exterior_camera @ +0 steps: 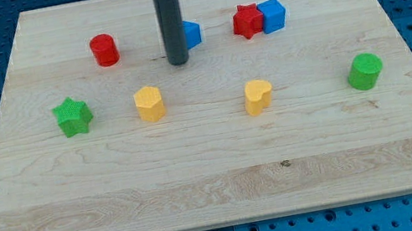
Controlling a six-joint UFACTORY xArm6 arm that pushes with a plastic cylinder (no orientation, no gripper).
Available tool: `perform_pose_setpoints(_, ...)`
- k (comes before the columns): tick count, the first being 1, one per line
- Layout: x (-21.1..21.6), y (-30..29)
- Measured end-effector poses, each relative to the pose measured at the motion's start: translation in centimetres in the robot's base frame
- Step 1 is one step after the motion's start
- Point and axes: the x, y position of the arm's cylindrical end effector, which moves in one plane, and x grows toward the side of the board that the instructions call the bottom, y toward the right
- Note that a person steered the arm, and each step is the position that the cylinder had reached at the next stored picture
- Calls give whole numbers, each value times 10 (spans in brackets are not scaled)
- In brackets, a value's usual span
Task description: Slide green star to yellow hexagon
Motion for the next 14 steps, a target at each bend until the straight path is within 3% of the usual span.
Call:
perform_pose_setpoints(4,20,-206)
perform_pose_setpoints(6,70,-202)
perform_pose_setpoints(7,73,-164)
perform_pose_setpoints(14,92,-168)
